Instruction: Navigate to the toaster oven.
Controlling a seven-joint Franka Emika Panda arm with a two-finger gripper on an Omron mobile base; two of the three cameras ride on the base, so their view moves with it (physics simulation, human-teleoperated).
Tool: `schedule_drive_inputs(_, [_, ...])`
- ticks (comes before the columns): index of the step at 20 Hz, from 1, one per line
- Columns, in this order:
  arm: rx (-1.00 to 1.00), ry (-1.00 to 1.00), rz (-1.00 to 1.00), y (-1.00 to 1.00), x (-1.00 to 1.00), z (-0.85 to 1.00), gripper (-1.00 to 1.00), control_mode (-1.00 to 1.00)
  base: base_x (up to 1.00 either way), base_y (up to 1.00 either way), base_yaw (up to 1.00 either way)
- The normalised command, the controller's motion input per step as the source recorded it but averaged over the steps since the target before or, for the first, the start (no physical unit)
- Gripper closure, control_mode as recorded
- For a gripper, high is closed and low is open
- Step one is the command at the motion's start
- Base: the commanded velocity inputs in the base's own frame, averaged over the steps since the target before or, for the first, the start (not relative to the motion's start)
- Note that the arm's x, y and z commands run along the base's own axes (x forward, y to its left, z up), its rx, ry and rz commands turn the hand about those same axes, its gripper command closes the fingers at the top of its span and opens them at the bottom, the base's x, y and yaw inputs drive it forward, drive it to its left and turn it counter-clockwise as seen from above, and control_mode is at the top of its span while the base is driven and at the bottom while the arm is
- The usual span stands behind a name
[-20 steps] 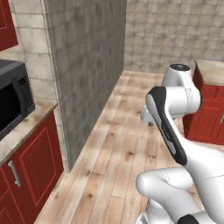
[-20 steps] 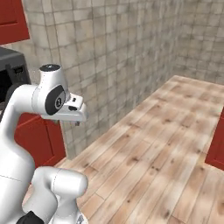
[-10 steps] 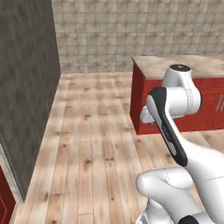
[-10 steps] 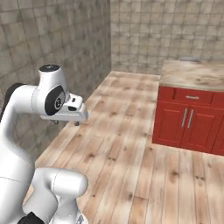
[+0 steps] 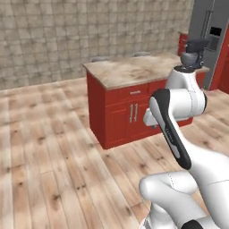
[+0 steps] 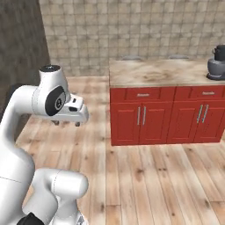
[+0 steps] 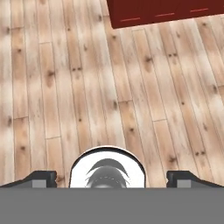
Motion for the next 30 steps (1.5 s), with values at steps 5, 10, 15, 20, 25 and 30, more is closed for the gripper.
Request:
schedule_drive_inputs(5, [0.00, 0.00, 0.00, 0.00, 0.00, 0.00, -1.00, 1.00, 0.50, 0.25, -0.49])
schedule_drive_inputs(10, [0.00, 0.00, 0.00, 0.00, 0.00, 0.00, -1.00, 1.00, 0.37, 0.03, -0.50])
schedule_drive_inputs(15, [0.00, 0.00, 0.00, 0.00, 0.00, 0.00, -1.00, 1.00, 0.47, 0.00, -0.49])
schedule_drive_inputs(20, [0.00, 0.00, 0.00, 0.00, 0.00, 0.00, -1.00, 1.00, 0.84, 0.01, -0.35])
schedule_drive_inputs(25, [0.00, 0.00, 0.00, 0.00, 0.00, 0.00, -1.00, 1.00, 1.00, 0.00, -0.29])
schedule_drive_inputs(30, [0.00, 0.00, 0.00, 0.00, 0.00, 0.00, -1.00, 1.00, 1.00, 0.00, -0.26])
